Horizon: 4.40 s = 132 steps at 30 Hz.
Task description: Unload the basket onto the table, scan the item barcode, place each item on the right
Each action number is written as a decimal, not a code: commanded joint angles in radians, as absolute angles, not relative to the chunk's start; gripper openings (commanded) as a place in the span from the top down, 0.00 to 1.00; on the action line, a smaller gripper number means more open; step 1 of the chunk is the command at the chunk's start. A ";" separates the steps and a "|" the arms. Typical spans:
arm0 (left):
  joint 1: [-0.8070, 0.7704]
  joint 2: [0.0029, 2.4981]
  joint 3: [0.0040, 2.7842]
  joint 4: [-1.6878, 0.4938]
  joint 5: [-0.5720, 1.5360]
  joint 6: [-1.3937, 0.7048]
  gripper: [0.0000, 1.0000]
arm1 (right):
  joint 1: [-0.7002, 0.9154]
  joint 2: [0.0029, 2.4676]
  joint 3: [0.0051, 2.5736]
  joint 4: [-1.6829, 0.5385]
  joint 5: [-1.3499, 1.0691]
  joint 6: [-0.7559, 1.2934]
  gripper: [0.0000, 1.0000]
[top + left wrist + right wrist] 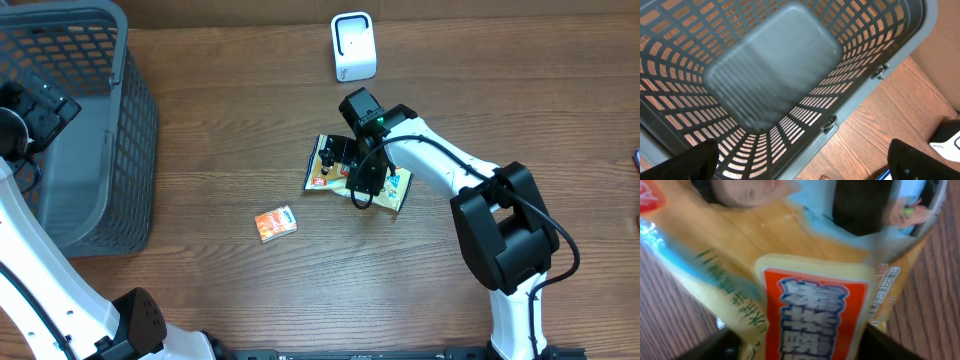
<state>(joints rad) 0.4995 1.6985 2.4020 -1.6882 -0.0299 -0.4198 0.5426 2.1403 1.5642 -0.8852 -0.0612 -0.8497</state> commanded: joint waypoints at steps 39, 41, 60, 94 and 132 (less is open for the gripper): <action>0.503 1.700 2.405 -1.689 -0.026 -0.430 0.00 | 0.384 2.243 2.076 -0.300 0.101 0.210 0.96; 0.504 1.700 2.405 -1.689 -0.026 -0.430 0.00 | 0.382 2.287 2.076 -0.245 0.101 0.210 0.96; 0.503 1.700 2.405 -1.689 -0.026 -0.430 0.00 | 0.382 2.385 2.076 -0.151 0.286 0.022 0.96; 0.504 1.700 2.405 -1.689 -0.026 -0.430 0.00 | -0.583 2.087 2.053 -1.090 0.379 0.815 0.96; 0.503 1.700 2.405 -1.689 -0.026 -0.430 0.00 | -0.291 1.834 2.001 -1.364 -0.675 0.140 0.00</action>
<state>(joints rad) 0.4995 1.6985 2.4020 -1.6886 -0.0299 -0.4202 -0.4095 1.8145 2.0026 -1.3357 -0.5232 0.3511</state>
